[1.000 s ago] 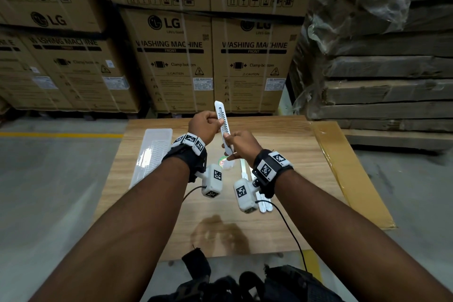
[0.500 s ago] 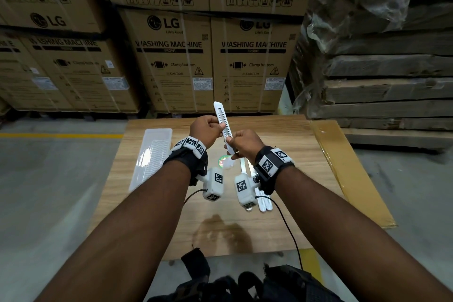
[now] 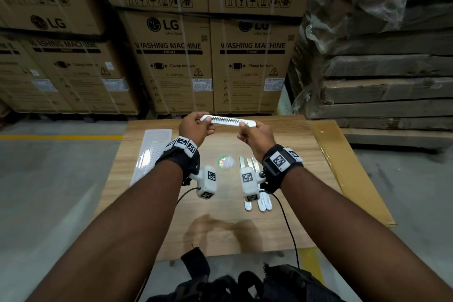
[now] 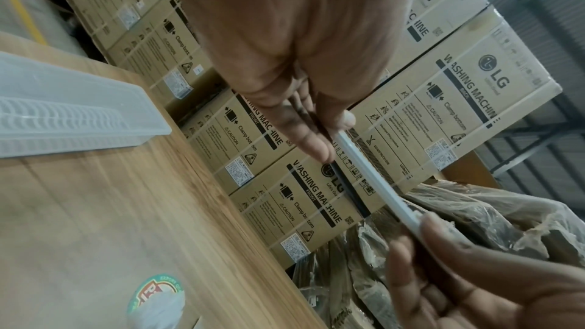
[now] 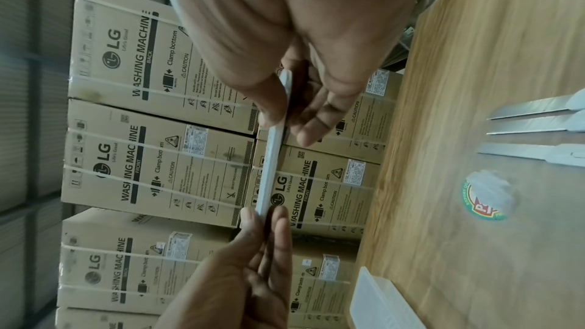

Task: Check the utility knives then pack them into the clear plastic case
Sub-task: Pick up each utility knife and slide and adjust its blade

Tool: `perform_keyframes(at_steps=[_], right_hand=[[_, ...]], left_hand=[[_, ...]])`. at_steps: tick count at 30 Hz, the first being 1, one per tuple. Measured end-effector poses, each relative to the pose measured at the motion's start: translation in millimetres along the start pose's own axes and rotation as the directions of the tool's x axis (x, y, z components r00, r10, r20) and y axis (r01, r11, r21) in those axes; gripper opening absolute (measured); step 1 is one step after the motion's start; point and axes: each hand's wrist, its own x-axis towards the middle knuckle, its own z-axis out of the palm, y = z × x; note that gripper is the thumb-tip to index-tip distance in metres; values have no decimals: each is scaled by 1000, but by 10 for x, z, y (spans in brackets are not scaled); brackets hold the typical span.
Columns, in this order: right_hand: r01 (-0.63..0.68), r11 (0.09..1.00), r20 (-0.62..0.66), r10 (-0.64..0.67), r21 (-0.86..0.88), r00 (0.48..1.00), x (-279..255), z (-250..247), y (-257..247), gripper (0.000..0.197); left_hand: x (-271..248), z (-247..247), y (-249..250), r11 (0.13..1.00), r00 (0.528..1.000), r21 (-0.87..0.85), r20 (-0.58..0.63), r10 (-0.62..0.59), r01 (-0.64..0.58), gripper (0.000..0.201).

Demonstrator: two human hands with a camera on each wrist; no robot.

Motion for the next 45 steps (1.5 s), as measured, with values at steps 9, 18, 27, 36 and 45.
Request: perform_keyframes(at_steps=[9,18,27,36,45], right_hand=[[99,983,-32,-95,158,995,11,116,-19,3],[157,980,44,-153,-118,987,34,87,-78,17],[248,827,325,-85,-504,942,-41,93,16,12],[298,803,251,-191,-516,949,44,113,-33,10],[300,740,322,-119,-601,939,-3,115,-97,11]], left_hand=[[-123,27,83,998,983,58,181,18,-29,5],[-151,38,93,953,974,250,191,126,-172,10],[-136,103,375,873,922,323,258,289,-365,16],[-198,98,430,850,900,297,170,400,-434,10],[-173,51,340,820,900,372,181,396,-435,14]])
